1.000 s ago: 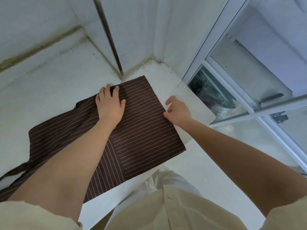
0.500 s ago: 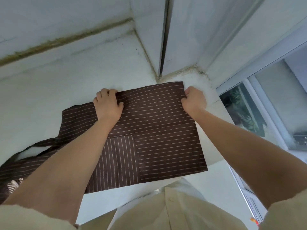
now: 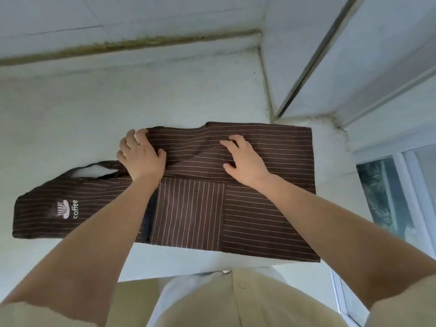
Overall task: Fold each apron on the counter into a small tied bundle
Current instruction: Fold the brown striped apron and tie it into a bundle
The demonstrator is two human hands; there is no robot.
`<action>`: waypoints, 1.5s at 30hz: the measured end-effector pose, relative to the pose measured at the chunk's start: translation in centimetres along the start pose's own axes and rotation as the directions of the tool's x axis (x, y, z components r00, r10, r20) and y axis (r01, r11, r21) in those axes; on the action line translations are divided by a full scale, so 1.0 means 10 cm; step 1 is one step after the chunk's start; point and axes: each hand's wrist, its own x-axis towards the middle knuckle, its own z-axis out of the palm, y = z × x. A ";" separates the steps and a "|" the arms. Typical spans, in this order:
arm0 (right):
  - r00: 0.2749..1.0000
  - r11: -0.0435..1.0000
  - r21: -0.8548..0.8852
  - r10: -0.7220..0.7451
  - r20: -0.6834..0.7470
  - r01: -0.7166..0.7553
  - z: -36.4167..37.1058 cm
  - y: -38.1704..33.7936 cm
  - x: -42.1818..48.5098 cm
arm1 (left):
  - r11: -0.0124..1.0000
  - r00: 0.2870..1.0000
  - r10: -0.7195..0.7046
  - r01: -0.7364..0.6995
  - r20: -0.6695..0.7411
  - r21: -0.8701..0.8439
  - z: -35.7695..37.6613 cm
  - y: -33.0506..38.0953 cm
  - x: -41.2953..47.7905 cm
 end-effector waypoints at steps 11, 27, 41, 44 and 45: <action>0.981 0.996 -0.017 0.085 -0.172 -0.089 0.02 -0.19 0.16 | 0.930 0.979 0.195 -0.166 0.058 -0.328 -0.21 -0.72 -0.01; 0.985 0.931 -0.365 0.057 0.163 0.007 0.00 -0.93 0.60 | 0.842 0.764 0.533 -0.434 0.363 -0.321 -0.18 -0.94 0.32; 0.860 0.873 -0.144 0.484 0.158 -0.465 0.21 -1.10 0.91 | 0.725 0.698 0.684 -0.682 0.212 -0.094 -0.10 -1.08 0.30; 0.845 0.873 -0.013 0.475 0.247 -0.487 0.18 -1.09 0.92 | 0.716 0.691 0.698 -0.677 0.185 -0.172 -0.08 -1.12 0.29; 0.838 0.874 0.036 0.452 0.305 -0.485 0.14 -1.10 0.92 | 0.736 0.716 0.675 -0.636 0.178 -0.231 -0.09 -1.13 0.29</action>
